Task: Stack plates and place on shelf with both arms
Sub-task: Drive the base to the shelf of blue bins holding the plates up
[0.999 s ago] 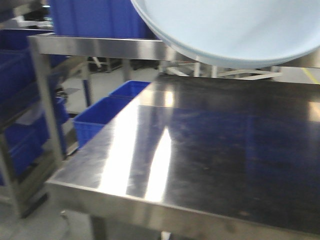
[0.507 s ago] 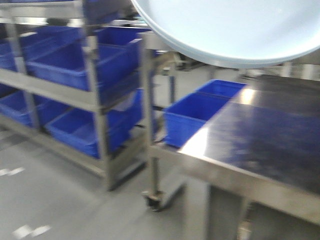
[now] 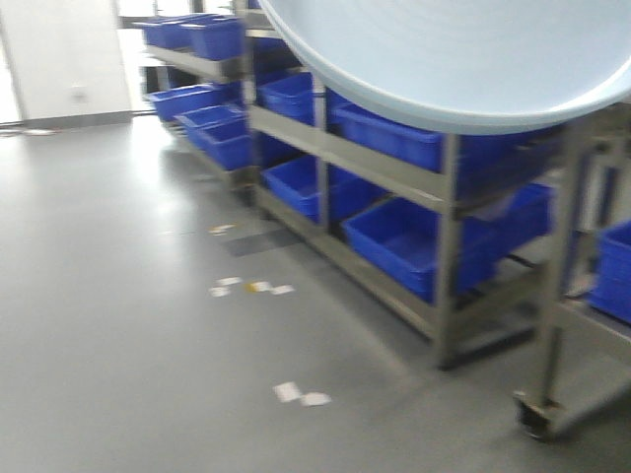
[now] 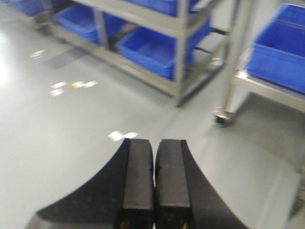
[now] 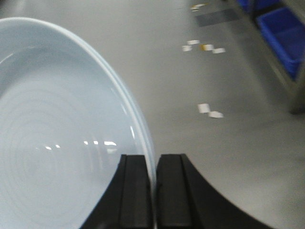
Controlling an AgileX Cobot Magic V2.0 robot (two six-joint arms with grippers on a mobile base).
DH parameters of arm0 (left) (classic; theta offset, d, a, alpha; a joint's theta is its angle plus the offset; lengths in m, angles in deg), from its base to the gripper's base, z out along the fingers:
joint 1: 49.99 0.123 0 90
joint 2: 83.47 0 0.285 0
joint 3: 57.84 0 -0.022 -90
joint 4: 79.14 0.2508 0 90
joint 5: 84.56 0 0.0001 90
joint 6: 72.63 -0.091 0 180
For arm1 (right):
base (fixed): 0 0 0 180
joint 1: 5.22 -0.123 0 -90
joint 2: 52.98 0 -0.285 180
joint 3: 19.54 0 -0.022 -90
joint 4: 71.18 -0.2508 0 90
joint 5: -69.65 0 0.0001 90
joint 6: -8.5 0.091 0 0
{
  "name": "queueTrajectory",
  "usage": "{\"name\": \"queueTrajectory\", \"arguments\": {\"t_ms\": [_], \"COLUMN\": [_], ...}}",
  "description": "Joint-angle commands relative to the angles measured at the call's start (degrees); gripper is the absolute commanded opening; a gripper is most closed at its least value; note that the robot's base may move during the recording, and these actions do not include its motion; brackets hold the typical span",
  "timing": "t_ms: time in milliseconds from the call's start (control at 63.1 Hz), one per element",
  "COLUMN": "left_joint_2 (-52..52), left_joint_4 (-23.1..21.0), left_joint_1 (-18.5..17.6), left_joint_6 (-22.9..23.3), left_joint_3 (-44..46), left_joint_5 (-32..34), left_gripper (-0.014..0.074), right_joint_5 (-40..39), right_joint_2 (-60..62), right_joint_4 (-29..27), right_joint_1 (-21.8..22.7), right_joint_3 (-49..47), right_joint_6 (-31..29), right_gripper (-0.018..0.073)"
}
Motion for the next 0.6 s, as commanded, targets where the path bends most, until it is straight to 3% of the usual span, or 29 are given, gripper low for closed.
{"name": "queueTrajectory", "arguments": {"t_ms": [0,586], "left_joint_2": [0.19,0.19], "left_joint_4": [0.08,0.08], "left_joint_1": [0.14,0.14], "left_joint_6": [0.59,0.59], "left_joint_3": [1.74,1.74], "left_joint_5": [4.74,4.74], "left_gripper": [0.0084,0.0084], "right_joint_5": [-5.07,-5.07], "right_joint_2": [0.93,0.93], "right_joint_4": [-1.06,-1.06], "right_joint_1": [-0.03,-0.03], "right_joint_3": [-1.80,-1.80], "right_joint_6": [-0.19,-0.19], "right_gripper": [0.0056,0.0056]}}
